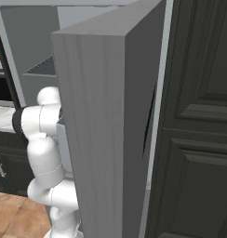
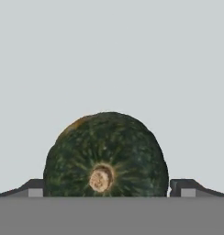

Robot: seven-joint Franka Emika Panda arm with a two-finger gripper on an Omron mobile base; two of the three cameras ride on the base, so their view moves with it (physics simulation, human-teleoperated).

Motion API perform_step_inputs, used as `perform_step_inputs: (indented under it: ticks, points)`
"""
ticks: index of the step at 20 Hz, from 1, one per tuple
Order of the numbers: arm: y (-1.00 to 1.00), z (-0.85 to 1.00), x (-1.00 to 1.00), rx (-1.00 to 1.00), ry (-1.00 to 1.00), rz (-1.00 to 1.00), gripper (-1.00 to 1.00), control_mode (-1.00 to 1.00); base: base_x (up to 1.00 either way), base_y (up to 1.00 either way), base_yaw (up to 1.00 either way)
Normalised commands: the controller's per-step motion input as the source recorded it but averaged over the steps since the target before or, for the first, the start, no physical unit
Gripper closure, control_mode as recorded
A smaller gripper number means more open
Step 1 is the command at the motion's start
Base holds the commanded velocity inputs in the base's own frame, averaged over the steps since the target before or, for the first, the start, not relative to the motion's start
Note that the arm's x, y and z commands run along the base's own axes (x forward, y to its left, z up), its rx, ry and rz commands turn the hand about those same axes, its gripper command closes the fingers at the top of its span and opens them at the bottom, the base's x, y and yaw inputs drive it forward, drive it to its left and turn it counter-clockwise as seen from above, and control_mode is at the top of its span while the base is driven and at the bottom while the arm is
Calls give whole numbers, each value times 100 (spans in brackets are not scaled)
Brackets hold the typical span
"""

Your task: Place the cold items (cucumber and squash) from the fridge in one tupperware on the dining counter. Place the warm items (kebab skewer and hot dog) in the stove area in another tupperware.

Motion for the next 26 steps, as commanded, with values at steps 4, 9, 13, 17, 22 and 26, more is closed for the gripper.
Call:
perform_step_inputs:
  ticks: [4, 9, 13, 17, 22, 26]
  points:
    - [2, -13, 17, 0, 0, 0, -100, -100, 0, 0, 0]
    - [7, -22, 16, 0, 0, 0, 100, -100, 0, 0, 0]
    - [4, -21, 9, 1, 0, 0, 100, -100, 0, 0, 0]
    - [6, -14, -21, 2, -5, 0, 100, -100, 0, 0, 0]
    - [18, -27, -79, 0, -13, 0, 100, -100, 0, 0, 0]
    - [7, -7, -85, 2, -7, -3, 100, -100, 0, 0, 0]
